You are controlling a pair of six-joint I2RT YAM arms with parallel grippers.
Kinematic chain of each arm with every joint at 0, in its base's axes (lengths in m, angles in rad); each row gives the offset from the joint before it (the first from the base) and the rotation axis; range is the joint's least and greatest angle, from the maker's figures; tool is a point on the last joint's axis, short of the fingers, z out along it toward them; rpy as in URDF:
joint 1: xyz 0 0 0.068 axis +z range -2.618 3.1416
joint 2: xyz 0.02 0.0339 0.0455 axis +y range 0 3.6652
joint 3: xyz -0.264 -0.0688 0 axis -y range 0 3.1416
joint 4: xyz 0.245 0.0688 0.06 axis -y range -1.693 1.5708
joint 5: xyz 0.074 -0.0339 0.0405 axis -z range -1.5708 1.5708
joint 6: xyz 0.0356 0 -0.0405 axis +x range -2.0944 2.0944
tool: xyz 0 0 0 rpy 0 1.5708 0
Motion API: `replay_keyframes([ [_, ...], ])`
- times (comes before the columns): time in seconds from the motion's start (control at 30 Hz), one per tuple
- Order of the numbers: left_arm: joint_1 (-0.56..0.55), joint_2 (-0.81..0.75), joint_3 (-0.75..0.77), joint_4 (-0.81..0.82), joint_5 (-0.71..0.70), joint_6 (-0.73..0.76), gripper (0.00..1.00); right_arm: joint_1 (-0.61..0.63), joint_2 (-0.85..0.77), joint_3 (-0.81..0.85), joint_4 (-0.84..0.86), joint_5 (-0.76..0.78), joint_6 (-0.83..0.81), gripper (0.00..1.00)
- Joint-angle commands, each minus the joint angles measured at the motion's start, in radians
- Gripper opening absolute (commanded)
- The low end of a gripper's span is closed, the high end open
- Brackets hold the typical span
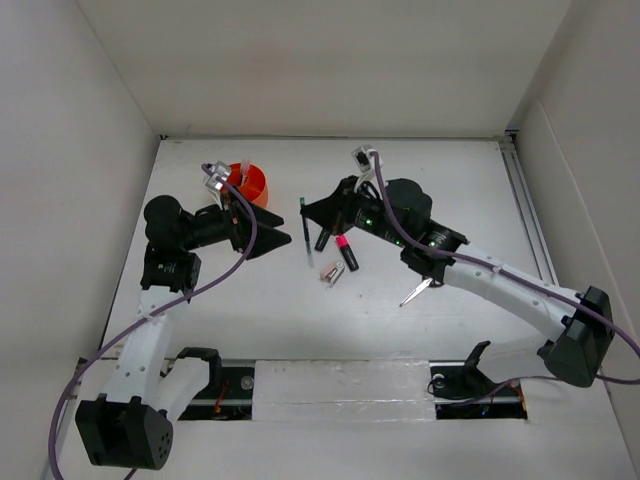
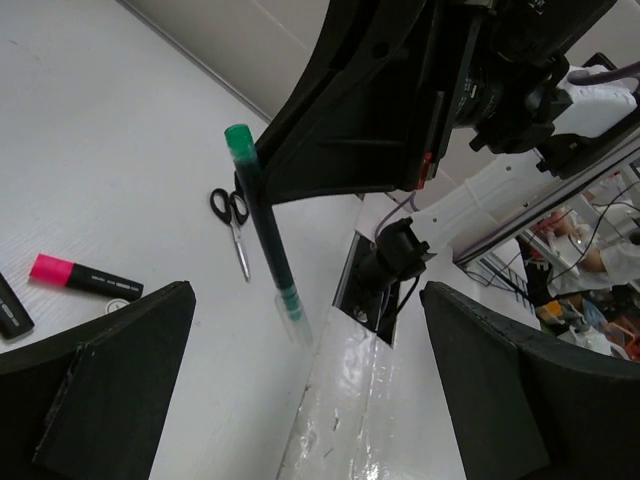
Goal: Sort the stationery into containers
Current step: Pick up the pen from the center of the board, then place the pen in the storage box.
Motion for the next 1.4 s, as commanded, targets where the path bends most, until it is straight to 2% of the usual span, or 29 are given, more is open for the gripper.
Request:
replay_keyframes([
  [0.0,0.004,-0.017,-0.003,0.12,0.074,-0.031,0.95,0.033,0.019,0.088,0.165,-0.033,-0.006,0.0],
  [0.1,0.004,-0.008,-0.003,0.12,0.074,-0.04,0.87,0.047,0.044,0.117,0.199,-0.042,0.02,0.0],
  [0.13,0.004,-0.008,-0.003,0.12,0.074,-0.04,0.87,0.056,0.056,0.117,0.216,-0.056,0.02,0.0],
  [0.2,0.004,-0.008,-0.003,0.129,0.074,-0.04,0.78,0.056,0.065,0.127,0.247,-0.069,0.049,0.0],
  [0.27,0.004,-0.008,-0.003,0.129,0.083,-0.04,0.77,0.065,0.065,0.127,0.306,-0.088,0.062,0.0],
  [0.3,0.004,-0.008,-0.003,0.129,0.083,-0.04,0.72,0.065,0.065,0.127,0.307,-0.088,0.072,0.0],
  [0.7,0.004,0.001,0.031,0.034,0.034,0.024,0.55,0.104,0.115,0.09,0.345,-0.126,0.096,0.0],
  [0.87,0.004,0.001,0.04,0.025,0.025,0.034,0.37,0.113,0.115,0.081,0.345,-0.135,0.096,0.0],
  [0.93,0.004,0.001,0.04,0.014,0.025,0.034,0.36,0.113,0.115,0.081,0.345,-0.146,0.096,0.0],
  [1.0,0.004,0.001,0.04,0.014,0.016,0.034,0.3,0.113,0.115,0.072,0.345,-0.146,0.096,0.0],
  [1.13,0.004,0.001,0.05,0.002,-0.006,0.044,0.27,0.113,0.115,0.061,0.336,-0.146,0.096,0.0],
  [1.23,0.004,0.001,0.06,-0.016,-0.032,0.054,0.04,0.113,0.115,0.061,0.325,-0.146,0.096,0.0],
  [1.27,0.004,0.001,0.071,-0.045,-0.047,0.069,0.0,0.113,0.124,0.061,0.325,-0.16,0.096,0.0],
  [1.37,0.004,0.001,0.082,-0.093,-0.145,0.106,0.0,0.113,0.133,0.061,0.311,-0.189,0.077,0.0],
])
